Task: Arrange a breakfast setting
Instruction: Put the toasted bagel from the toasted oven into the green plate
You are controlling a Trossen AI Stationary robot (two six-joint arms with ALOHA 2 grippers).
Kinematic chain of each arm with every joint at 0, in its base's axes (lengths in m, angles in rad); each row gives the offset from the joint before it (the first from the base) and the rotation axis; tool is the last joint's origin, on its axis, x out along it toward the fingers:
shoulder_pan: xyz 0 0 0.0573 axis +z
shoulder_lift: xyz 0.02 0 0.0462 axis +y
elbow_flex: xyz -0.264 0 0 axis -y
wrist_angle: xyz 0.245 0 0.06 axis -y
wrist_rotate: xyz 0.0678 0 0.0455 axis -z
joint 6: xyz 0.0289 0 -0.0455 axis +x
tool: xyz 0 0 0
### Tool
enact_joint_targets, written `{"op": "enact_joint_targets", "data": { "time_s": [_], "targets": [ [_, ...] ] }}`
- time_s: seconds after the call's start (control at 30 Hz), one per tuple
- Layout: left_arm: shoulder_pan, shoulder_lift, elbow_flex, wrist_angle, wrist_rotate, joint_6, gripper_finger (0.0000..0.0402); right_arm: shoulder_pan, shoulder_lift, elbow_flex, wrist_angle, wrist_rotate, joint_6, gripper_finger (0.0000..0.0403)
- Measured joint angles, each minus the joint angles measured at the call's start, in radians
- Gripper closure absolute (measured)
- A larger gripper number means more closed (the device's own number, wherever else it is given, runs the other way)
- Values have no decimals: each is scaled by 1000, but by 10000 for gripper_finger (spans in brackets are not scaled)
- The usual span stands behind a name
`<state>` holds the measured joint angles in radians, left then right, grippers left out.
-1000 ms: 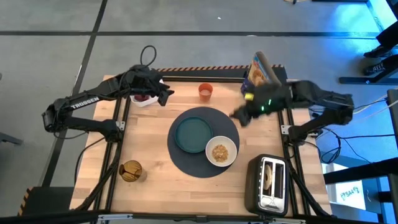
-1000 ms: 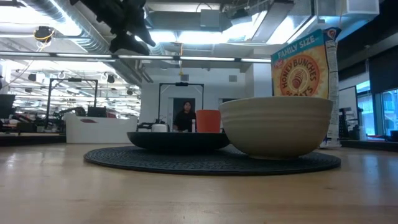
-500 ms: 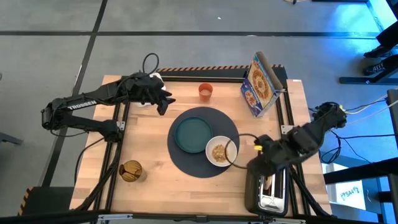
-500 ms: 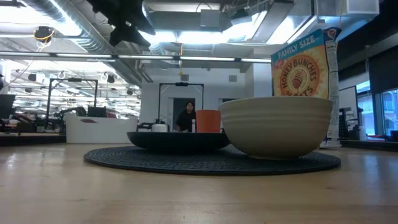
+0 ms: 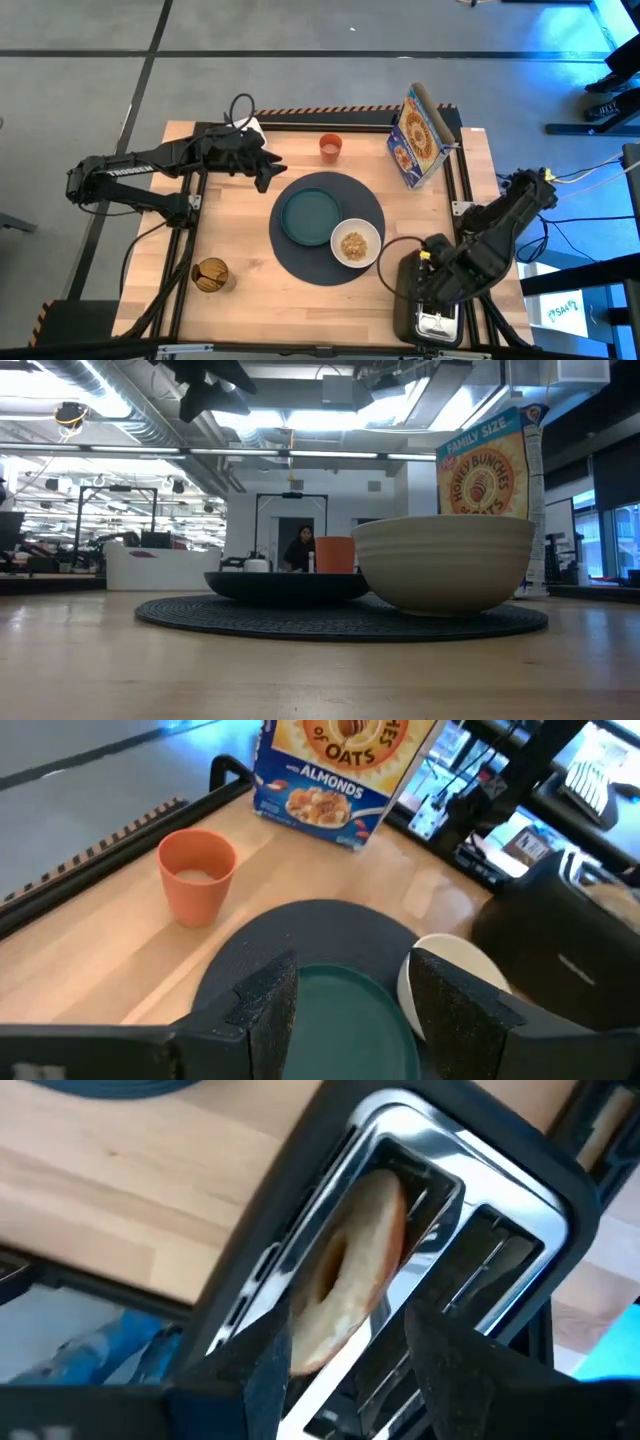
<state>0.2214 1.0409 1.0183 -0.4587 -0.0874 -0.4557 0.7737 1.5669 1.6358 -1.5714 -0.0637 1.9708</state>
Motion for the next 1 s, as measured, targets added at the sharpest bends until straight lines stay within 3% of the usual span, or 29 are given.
{"op": "enact_joint_targets", "data": {
  "time_s": [0.23,0.7,1.0],
  "targets": [
    [-40,0,0,-26,-21,-65,216,-1,0,-78,-1,8,-4,229],
    [-117,25,0,16,-121,-103,216,-2,0,-112,4,46,-92,392],
    [-153,89,0,123,-58,-114,216,-1,0,10,-3,99,-144,397]
  ]
}}
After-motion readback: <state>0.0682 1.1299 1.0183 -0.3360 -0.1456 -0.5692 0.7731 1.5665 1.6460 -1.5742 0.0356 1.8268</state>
